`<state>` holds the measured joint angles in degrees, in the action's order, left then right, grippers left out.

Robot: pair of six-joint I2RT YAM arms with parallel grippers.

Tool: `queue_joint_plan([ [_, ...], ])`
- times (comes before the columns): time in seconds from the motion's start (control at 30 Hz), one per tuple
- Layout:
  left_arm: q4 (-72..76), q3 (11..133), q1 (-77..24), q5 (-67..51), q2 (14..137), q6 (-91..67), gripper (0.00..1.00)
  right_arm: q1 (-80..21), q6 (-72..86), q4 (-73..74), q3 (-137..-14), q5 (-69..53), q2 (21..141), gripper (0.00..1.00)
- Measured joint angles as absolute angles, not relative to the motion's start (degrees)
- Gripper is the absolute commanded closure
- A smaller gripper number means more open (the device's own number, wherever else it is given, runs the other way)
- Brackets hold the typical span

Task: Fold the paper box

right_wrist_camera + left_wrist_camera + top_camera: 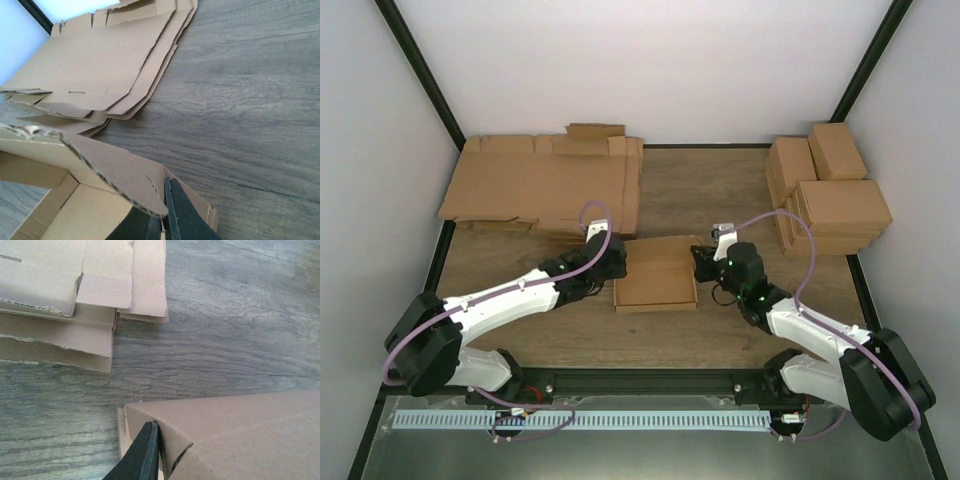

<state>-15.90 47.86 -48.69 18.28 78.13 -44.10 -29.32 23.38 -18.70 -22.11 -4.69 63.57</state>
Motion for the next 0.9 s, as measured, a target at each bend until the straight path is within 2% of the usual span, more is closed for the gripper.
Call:
queue_joint_plan([
  [0.2, -10.8, 44.9, -49.5, 20.3, 78.1, -45.4, 0.93, -33.5, 26.4, -22.2, -18.1, 1.8, 61.5, 0.99],
  [0.6, -6.9, 42.9, -49.5, 20.7, 78.2, -46.6, 0.93, -34.0, 29.9, -26.8, -16.6, 3.3, 63.2, 0.99],
  [0.9, -13.1, 47.4, -49.5, 19.2, 78.9, -45.9, 0.93, -34.0, 31.3, -20.7, -20.3, 5.7, 63.2, 0.99],
])
